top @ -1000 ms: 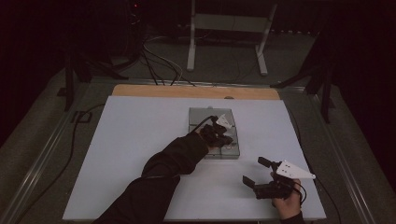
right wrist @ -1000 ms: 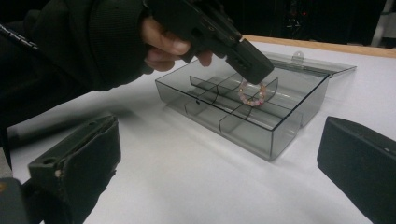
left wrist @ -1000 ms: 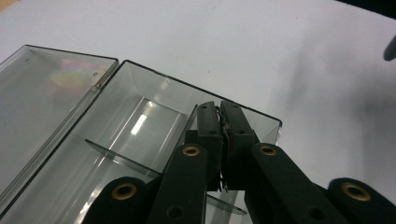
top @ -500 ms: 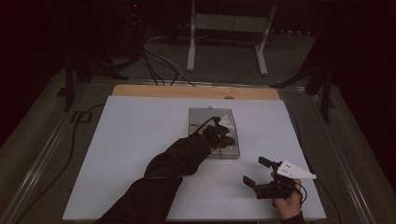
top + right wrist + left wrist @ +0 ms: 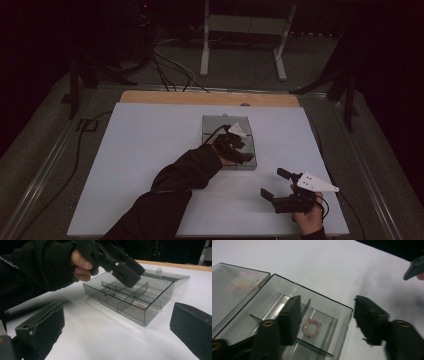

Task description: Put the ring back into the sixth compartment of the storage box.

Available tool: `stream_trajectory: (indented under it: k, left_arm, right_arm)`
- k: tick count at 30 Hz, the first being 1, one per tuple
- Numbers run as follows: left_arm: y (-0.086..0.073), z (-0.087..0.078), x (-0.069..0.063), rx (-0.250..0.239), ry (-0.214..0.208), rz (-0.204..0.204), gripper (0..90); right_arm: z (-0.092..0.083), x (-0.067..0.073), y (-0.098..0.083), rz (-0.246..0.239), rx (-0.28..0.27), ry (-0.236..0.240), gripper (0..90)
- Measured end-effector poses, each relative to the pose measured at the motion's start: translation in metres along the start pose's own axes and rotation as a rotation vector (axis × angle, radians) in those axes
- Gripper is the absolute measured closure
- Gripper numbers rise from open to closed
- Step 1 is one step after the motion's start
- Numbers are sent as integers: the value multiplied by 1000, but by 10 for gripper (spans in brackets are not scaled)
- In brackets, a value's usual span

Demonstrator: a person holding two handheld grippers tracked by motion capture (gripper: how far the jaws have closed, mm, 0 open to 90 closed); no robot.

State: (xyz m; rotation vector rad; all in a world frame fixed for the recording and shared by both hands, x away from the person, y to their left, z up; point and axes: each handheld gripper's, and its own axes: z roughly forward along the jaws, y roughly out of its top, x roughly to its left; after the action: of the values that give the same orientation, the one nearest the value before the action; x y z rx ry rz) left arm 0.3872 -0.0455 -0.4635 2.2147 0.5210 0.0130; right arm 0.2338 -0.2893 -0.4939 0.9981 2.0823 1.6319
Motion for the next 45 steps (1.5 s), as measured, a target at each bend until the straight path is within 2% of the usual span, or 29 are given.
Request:
stream_trajectory:
  k: [4,7,11,13,17,19,24,26,41,45]
  left_arm:
    - [-1,-8,0,-12,3,-10,276]
    - [-1,-14,2,-12,-19,-24,192]
    - [-3,-21,0,-12,-34,-29,106]
    - [-3,-26,-1,-23,-32,-27,92]
    - [-3,-37,-1,-46,-78,-28,12]
    - [-4,-41,-1,-48,-86,-15,12]
    - [-9,-53,0,-62,-83,-11,11]
    - [-12,-59,1,-64,-96,-3,11]
    - [-44,-100,2,-50,-38,14,12]
    - [-57,-108,5,-44,-23,3,12]
  right_arm:
    - [0,0,0,-1,1,-1,0]
    - [0,0,0,-1,1,-3,0]
    - [0,1,0,-6,5,-1,0]
    - [1,1,0,-8,5,-1,0]
    - [1,0,0,-6,4,-2,0]
    - [2,1,0,-8,6,-1,0]
    - [2,1,0,-7,8,-1,0]
    - [2,0,0,-4,8,-2,0]
    - [4,1,-1,-3,15,-2,0]
    - [4,1,-1,-3,16,-3,0]
